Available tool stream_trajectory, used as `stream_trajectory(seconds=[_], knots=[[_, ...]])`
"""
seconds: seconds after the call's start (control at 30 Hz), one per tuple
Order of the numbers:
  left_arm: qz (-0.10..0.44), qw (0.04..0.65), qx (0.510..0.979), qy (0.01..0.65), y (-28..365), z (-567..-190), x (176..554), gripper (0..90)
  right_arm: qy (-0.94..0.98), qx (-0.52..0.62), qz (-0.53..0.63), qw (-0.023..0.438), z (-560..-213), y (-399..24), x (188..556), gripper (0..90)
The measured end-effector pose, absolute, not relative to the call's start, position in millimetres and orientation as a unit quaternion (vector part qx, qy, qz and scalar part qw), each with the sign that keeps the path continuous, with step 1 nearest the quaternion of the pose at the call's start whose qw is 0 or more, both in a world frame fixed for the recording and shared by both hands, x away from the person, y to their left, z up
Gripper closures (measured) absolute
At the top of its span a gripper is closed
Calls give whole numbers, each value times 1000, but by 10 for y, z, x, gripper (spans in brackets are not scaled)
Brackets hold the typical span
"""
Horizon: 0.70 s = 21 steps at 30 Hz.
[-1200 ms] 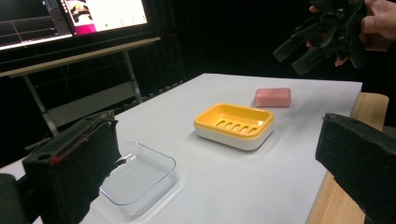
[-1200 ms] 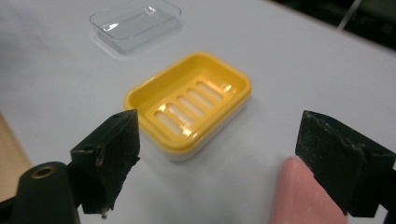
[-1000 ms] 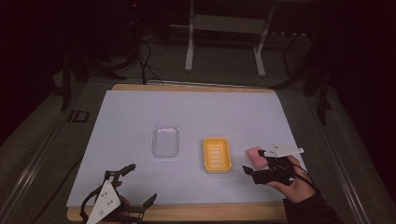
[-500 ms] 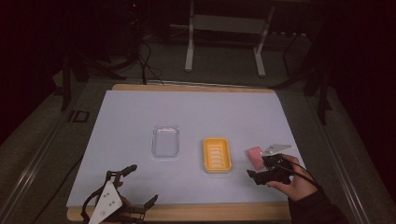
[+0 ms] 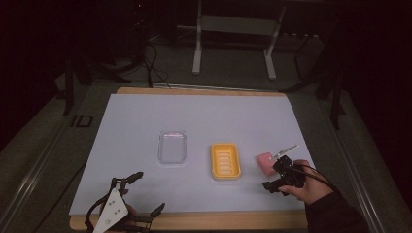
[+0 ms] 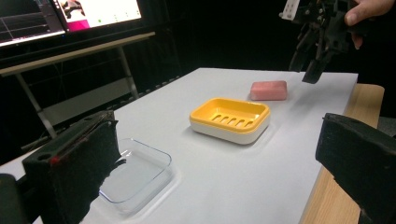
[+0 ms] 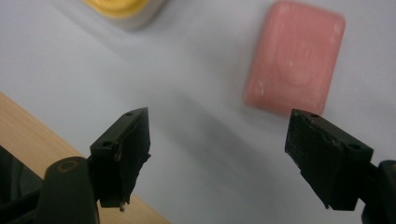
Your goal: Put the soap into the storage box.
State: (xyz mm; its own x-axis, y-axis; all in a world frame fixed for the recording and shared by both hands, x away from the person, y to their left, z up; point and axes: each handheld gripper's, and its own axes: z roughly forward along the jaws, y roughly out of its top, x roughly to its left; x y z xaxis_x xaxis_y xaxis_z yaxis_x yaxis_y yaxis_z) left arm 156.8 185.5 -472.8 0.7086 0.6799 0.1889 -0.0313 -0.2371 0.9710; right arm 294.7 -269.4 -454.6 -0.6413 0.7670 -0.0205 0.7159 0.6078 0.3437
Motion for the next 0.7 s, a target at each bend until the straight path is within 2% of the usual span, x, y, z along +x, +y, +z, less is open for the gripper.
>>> stream_trajectory(seconds=[0.3,0.57,0.7], knots=[[309,574,724,224,1854,-4730,1568,3,886,455,81,41,-4650,-2791,3032,236],[310,574,724,225,1849,-4733,1570,3,866,497,43,39,-4656,-2899,3173,270],[310,572,726,225,1848,-4733,1572,3,859,512,16,22,-4683,-2939,3250,270]])
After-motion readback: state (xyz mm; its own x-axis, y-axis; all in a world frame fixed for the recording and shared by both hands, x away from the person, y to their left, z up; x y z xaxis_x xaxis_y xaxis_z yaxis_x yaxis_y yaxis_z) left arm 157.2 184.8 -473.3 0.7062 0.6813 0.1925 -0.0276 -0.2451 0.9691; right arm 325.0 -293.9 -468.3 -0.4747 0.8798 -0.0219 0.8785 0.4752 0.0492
